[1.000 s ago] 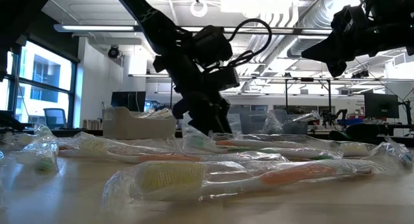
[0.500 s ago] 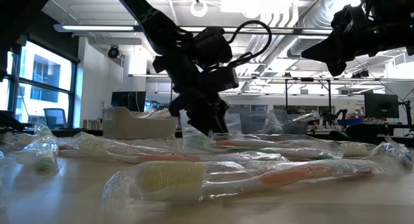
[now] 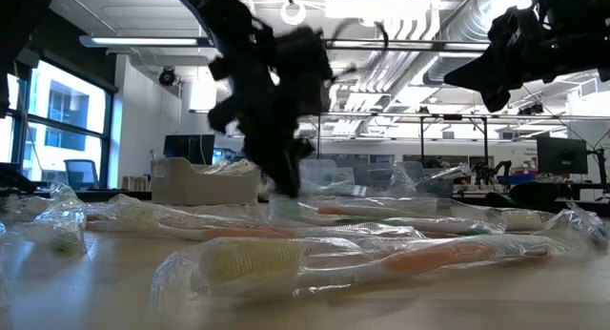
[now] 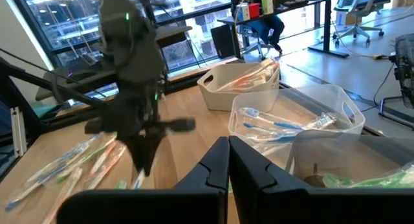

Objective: Pick & Place Toothbrushes
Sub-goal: Put the blue toothbrush into the transparent bin

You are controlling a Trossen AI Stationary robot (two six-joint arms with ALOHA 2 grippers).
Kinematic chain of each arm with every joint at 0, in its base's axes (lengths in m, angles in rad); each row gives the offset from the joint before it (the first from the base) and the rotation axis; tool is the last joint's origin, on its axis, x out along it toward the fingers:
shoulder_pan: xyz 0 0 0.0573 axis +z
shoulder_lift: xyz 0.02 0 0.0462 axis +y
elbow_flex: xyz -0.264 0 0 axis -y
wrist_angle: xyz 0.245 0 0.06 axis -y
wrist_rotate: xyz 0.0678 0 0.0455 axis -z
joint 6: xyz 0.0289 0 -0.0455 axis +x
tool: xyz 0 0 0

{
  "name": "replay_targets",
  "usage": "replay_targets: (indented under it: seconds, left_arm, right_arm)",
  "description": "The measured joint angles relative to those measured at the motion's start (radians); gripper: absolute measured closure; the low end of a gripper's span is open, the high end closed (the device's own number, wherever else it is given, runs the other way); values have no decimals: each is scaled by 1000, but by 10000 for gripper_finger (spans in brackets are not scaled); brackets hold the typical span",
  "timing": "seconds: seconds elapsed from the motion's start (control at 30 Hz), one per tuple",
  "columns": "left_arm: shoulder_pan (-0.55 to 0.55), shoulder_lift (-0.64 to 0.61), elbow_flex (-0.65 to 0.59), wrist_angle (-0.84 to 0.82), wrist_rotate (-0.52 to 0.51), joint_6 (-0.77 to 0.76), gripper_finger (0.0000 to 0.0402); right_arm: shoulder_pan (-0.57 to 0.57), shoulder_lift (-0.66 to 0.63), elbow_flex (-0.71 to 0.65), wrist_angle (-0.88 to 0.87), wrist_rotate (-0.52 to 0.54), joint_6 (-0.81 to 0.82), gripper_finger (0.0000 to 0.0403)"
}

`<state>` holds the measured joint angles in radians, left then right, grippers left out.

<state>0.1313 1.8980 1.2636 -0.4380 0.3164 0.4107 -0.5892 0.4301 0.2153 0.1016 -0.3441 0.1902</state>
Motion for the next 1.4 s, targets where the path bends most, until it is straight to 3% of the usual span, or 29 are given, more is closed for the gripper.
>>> replay_targets:
  seconds: [0.33,0.57,0.7,0.93,1.27,1.4]
  left_arm:
    - [77,-167,2,-42,-143,-66,389]
    - [200,-248,2,-35,-223,-181,389]
    - [270,-252,2,57,-237,-225,389]
    - [348,-245,2,235,-256,-454,383]
    - [319,-244,-70,289,-464,-651,378]
    - [303,-243,-146,458,-490,-728,378]
  right_arm:
    - [0,0,0,15,1,-9,401]
    - [0,0,0,51,5,-11,401]
    - [0,0,0,79,2,-11,401]
    - [0,0,0,82,4,-11,401]
    - [0,0,0,82,4,-29,401]
    - [0,1,0,82,12,-34,401]
